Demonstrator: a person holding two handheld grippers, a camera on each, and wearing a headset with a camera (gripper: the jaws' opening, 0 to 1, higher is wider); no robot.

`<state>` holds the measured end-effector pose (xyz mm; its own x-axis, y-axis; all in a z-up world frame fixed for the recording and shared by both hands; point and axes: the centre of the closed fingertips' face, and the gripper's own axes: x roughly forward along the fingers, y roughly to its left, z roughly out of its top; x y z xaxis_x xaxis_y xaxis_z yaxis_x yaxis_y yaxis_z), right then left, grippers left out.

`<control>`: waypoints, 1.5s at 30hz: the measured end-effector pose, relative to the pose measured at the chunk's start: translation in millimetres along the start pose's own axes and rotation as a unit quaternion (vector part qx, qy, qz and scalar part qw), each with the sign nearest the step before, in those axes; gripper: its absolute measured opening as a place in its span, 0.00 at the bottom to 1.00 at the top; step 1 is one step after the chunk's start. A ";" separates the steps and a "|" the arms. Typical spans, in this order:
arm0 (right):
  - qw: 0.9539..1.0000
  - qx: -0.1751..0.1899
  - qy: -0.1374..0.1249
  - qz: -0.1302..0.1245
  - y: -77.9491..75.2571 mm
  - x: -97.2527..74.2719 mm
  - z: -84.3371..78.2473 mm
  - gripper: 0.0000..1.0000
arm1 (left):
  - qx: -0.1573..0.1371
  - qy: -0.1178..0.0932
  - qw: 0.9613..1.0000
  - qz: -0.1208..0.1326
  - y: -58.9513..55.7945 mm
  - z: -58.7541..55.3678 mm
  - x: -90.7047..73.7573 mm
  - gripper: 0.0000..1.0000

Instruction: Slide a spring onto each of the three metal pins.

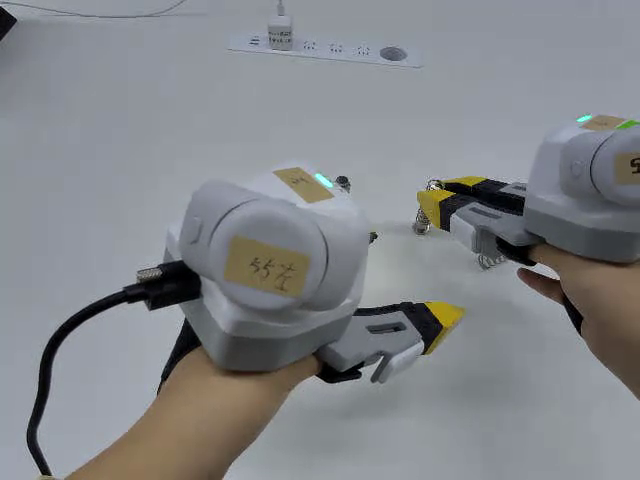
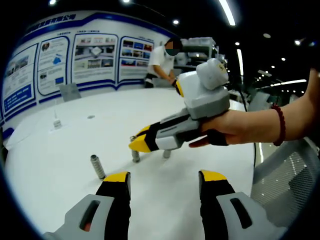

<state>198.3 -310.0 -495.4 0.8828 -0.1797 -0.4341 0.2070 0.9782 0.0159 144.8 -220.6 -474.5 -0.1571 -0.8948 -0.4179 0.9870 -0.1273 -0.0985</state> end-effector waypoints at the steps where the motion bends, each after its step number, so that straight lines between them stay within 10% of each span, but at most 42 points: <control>1: 1.000 0.001 0.000 0.000 0.1 0.4 -0.7 0.12 | 0.000 0.000 1.000 0.000 0.0 -0.1 0.0 0.56; 22: 1.000 0.012 0.011 0.005 4.3 0.5 -5.8 0.18 | 0.005 0.002 1.000 0.003 0.8 -1.3 0.2 0.56; 45: 0.998 0.056 -0.039 -0.004 -3.6 -59.2 27.5 0.34 | 0.055 -0.007 0.998 0.001 -5.9 11.9 22.1 0.54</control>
<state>156.9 -305.7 -444.9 0.9100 -0.1995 -0.3635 0.2563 0.9598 0.1147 136.0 -244.7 -472.4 -0.1561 -0.9006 -0.4057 0.9851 -0.1719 0.0026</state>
